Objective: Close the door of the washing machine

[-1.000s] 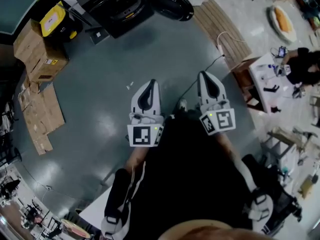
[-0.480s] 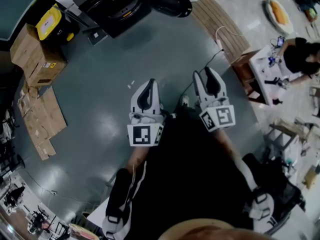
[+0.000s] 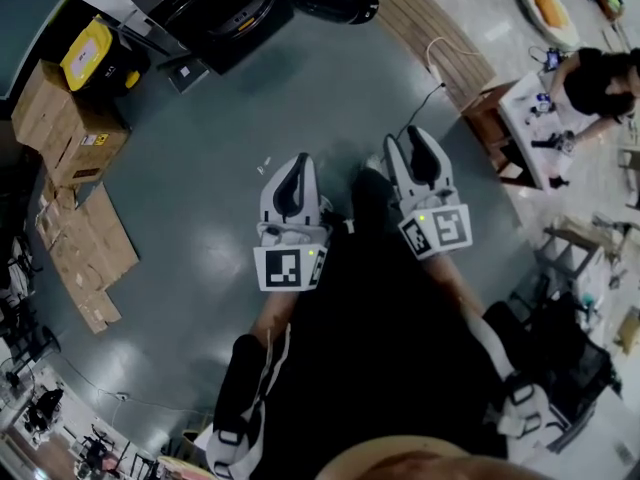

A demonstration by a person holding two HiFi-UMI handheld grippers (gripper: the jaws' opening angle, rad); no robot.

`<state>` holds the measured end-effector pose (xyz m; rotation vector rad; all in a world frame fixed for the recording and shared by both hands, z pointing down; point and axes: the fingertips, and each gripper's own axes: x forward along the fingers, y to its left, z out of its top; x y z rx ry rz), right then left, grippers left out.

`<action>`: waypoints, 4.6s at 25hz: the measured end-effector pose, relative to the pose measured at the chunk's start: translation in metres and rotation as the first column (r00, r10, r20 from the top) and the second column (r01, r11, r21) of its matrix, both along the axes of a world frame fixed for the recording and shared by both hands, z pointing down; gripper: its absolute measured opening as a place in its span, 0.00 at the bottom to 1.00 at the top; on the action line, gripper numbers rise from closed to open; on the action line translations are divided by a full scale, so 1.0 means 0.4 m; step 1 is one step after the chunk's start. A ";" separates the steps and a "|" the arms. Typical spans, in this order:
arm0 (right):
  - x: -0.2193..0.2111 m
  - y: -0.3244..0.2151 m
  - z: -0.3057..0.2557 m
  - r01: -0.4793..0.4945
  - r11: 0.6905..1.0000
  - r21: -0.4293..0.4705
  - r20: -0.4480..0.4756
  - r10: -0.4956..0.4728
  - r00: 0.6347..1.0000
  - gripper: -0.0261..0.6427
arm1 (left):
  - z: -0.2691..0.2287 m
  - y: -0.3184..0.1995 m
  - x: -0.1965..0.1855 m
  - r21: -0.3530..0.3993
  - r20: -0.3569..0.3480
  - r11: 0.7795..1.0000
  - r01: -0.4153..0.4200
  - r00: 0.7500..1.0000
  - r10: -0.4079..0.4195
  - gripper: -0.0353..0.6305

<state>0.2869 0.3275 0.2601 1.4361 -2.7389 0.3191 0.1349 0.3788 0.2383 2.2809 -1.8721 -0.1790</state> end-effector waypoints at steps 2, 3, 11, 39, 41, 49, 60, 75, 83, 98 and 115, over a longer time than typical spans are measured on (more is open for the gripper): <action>-0.004 -0.009 0.002 0.001 1.000 -0.002 0.000 -0.001 1.000 0.26 | 0.011 -0.009 -0.003 -0.016 -0.010 1.000 -0.001 1.000 0.001 0.06; -0.006 -0.019 0.004 0.000 1.000 -0.005 0.002 0.000 1.000 0.26 | 0.016 -0.019 -0.005 -0.023 -0.013 1.000 -0.001 1.000 0.001 0.06; -0.018 -0.205 0.035 0.001 1.000 -0.011 0.016 -0.001 1.000 0.26 | 0.039 -0.192 -0.018 -0.038 0.000 0.999 0.009 1.000 -0.009 0.06; 0.060 -1.208 0.188 0.018 0.995 -0.101 -0.049 -0.023 0.999 0.26 | 0.060 -1.136 0.051 -0.093 0.024 0.996 -0.001 1.000 0.003 0.06; 0.045 -1.258 0.220 0.009 0.992 -0.122 -0.051 -0.016 0.999 0.26 | 0.080 -1.190 0.035 -0.108 0.042 0.994 -0.036 0.998 0.041 0.06; 0.016 -1.464 0.402 -0.045 0.976 -0.215 -0.151 0.012 0.988 0.26 | 0.123 -1.410 -0.012 -0.134 0.030 0.983 -0.123 0.991 0.128 0.06; 0.057 -1.623 0.758 -0.015 0.923 -0.384 -0.309 -0.113 0.944 0.26 | 0.230 -1.577 0.051 -0.159 0.005 0.975 -0.157 0.987 0.160 0.06; 0.095 -1.737 1.179 0.022 0.854 -0.520 -0.467 -0.306 0.829 0.24 | 0.369 -1.706 0.087 -0.191 0.000 0.963 -0.188 0.982 0.191 0.06; 0.098 -1.741 1.312 0.064 0.827 -0.558 -0.546 -0.424 0.723 0.23 | 0.421 -1.699 0.098 -0.227 -0.008 0.953 -0.203 0.978 0.206 0.06; 0.074 -1.771 1.378 0.076 0.806 -0.587 -0.567 -0.476 0.672 0.16 | 0.459 -1.702 0.072 -0.241 -0.030 0.953 -0.185 0.983 0.183 0.06; 0.018 -1.576 1.386 0.155 0.781 -0.605 -0.552 -0.552 0.625 0.12 | 0.425 -1.540 0.060 -0.207 -0.024 0.974 -0.093 0.996 0.090 0.06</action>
